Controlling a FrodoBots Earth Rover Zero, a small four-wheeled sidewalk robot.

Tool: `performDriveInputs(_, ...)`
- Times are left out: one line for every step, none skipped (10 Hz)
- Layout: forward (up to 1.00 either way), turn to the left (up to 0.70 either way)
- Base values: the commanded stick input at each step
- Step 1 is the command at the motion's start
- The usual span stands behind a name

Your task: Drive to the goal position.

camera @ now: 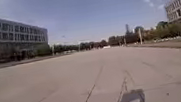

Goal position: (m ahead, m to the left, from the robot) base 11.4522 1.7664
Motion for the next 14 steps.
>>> performDriveInputs(1.00,-0.40)
performDriveInputs(1.00,-0.40)
performDriveInputs(1.00,-0.40)
performDriveInputs(1.00,-0.40)
performDriveInputs(1.00,0.00)
performDriveInputs(1.00,0.00)
performDriveInputs(1.00,0.00)
performDriveInputs(1.00,0.00)
performDriveInputs(1.00,0.00)
performDriveInputs(1.00,0.00)
performDriveInputs(1.00,0.00)
performDriveInputs(1.00,0.00)
performDriveInputs(1.00,0.00)
performDriveInputs(1.00,0.00)
